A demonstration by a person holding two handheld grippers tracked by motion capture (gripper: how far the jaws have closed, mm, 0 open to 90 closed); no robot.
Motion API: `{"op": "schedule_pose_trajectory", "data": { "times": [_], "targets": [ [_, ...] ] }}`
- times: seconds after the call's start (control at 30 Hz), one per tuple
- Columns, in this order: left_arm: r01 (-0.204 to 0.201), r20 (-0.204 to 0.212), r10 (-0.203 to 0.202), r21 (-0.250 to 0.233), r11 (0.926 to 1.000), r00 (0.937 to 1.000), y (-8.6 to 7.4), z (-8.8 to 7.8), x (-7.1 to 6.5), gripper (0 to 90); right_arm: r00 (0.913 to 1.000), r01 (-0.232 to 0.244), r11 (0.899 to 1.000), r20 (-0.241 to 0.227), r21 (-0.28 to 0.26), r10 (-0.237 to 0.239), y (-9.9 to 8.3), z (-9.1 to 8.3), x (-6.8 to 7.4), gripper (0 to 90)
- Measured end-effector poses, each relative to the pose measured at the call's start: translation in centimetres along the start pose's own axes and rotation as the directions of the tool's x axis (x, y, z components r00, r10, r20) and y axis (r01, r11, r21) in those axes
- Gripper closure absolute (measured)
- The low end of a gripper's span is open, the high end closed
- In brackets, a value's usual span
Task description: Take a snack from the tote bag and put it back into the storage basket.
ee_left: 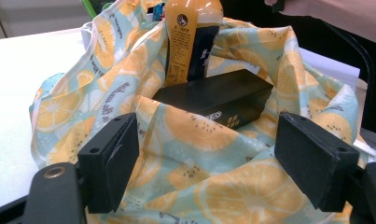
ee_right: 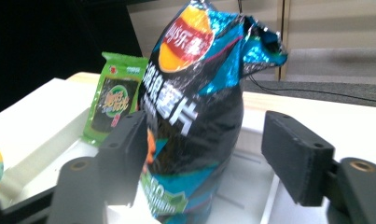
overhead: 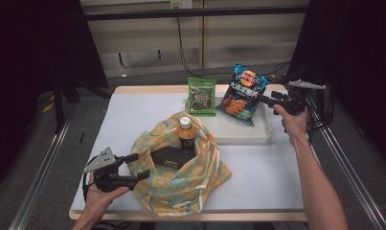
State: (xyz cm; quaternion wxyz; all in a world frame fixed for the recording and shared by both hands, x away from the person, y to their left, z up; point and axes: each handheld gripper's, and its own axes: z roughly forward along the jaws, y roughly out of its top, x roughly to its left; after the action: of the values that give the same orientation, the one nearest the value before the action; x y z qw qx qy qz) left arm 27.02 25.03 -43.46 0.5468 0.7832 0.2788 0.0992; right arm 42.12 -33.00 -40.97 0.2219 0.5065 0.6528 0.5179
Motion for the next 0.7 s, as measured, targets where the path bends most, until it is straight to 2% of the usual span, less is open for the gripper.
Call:
{"op": "schedule_pose_trajectory", "data": {
  "times": [0.13, 0.17, 0.27, 0.33, 0.43, 0.5, 0.57, 0.63, 0.7],
  "targets": [
    [-0.001, 0.016, 0.002, -0.014, 0.9999, 0.9999, 0.1, 0.0, 0.0, 21.9, 0.9989, 0.018, 1.0, -0.043, -0.003, -0.018, -0.7, -0.6, 1.0, 50.2],
    [-0.005, 0.014, 0.005, -0.016, 0.9999, 0.9999, 0.1, 0.0, 0.0, 21.9, 0.9983, 0.014, 1.0, -0.056, 0.003, -0.014, -0.9, -0.6, 1.3, 58.6],
    [-0.005, 0.017, 0.006, -0.017, 0.9998, 0.9998, 0.1, -0.1, 0.0, 21.9, 0.9926, 0.031, 0.999, -0.118, 0.02, -0.028, -1.4, -0.4, 2.0, 76.4],
    [-0.005, 0.0, 0.005, -0.014, 0.9999, 1.0, 0.2, -0.2, -0.2, 21.9, 0.9887, 0.034, 0.999, -0.147, 0.042, -0.028, -1.6, 0.1, 2.5, 84.1],
    [-0.004, 0.013, 0.005, -0.023, 0.9997, 0.9999, 0.2, -0.2, -0.1, 21.9, 0.9787, 0.067, 0.991, -0.201, 0.118, -0.042, -2.2, 1.4, 3.2, 88.7],
    [-0.005, -0.002, 0.005, -0.014, 0.9999, 1.0, 0.2, -0.3, -0.2, 21.9, 0.9756, 0.071, 0.985, -0.217, 0.159, -0.036, -2.4, 2.1, 3.5, 90.0],
    [-0.003, 0.003, 0.003, -0.015, 0.9999, 1.0, 0.1, -0.2, -0.2, 21.9, 0.9724, 0.086, 0.978, -0.23, 0.19, -0.041, -2.5, 2.9, 3.5, 90.0],
    [-0.002, 0.014, 0.003, -0.02, 0.9998, 0.9999, 0.1, -0.1, -0.1, 21.9, 0.9723, 0.082, 0.975, -0.231, 0.206, -0.033, -2.5, 3.4, 3.3, 90.0],
    [-0.004, 0.014, 0.004, -0.017, 0.9999, 0.9999, 0.1, -0.1, 0.0, 21.9, 0.9742, 0.077, 0.967, -0.225, 0.241, -0.021, -2.6, 4.1, 3.2, 90.0]
  ]
}}
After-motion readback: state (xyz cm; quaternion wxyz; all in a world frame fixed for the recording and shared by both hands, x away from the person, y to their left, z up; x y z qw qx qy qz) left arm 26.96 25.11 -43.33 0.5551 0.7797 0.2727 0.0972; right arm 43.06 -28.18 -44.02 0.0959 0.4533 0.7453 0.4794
